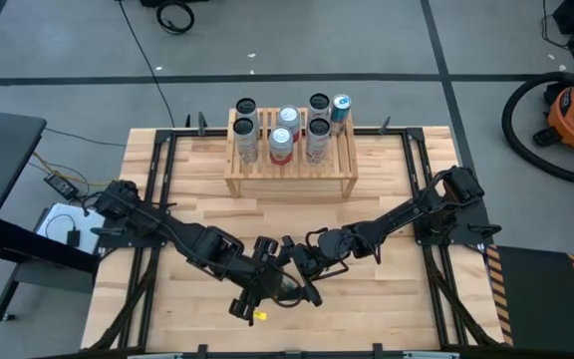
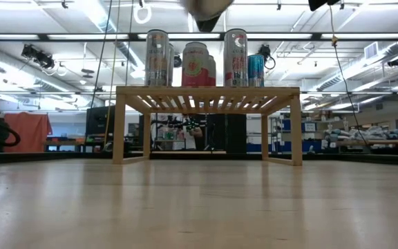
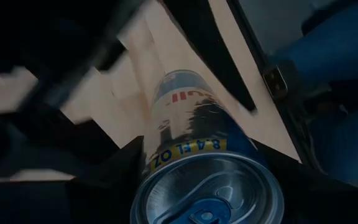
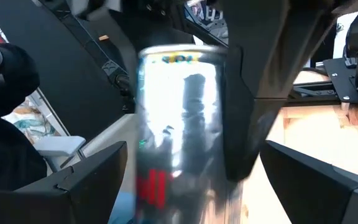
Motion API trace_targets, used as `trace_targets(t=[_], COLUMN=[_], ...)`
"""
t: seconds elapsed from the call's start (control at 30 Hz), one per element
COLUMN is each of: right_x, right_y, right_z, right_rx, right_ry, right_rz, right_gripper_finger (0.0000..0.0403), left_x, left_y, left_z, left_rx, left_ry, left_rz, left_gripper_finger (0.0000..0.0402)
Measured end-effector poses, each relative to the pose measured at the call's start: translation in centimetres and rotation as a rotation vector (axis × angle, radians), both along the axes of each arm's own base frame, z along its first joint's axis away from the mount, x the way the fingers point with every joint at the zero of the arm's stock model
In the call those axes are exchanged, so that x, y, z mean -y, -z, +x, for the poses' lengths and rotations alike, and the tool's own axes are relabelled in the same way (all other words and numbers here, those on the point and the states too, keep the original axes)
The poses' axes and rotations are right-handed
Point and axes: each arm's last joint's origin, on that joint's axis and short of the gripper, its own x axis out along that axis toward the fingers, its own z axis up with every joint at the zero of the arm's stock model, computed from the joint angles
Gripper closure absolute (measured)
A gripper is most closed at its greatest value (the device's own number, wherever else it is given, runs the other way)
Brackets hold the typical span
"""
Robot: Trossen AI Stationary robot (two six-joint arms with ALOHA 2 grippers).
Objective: Place canned beverage on shelf
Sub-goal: Put the blue soda can on the shelf aligned with the other blue soda can
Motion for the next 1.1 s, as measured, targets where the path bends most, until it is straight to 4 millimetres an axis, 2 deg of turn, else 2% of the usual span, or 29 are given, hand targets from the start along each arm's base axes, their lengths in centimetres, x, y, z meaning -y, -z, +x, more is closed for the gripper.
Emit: trace_targets(t=[0.37, 0.5, 0.73, 1.1], right_x=[-0.04, -0.12, -0.17, -0.43], right_y=[0.01, 0.10, 0.13, 0.07], right_z=[-0.02, -0.06, -0.11, -0.21], right_rx=[0.003, -0.005, -0.013, -0.004], right_ry=[-0.015, -0.019, -0.030, -0.035], right_rz=[-0.007, -0.012, -0.008, -0.017], right_gripper_finger=[0.0038, 0.0073, 0.0161, 0.0161], left_x=[-0.47, -0.43, -0.33, -0.27], left_y=[-0.15, -0.15, -0.23, -0.26], left_z=[0.49, 0.47, 0.57, 0.61], left_rx=[0.026, 0.021, 0.019, 0.025], left_ry=[-0.013, -0.030, -0.042, -0.014], left_rz=[-0.010, -0.024, -0.073, -0.068], left_gripper_finger=[0.0163, 0.0163, 0.0163, 0.0121])
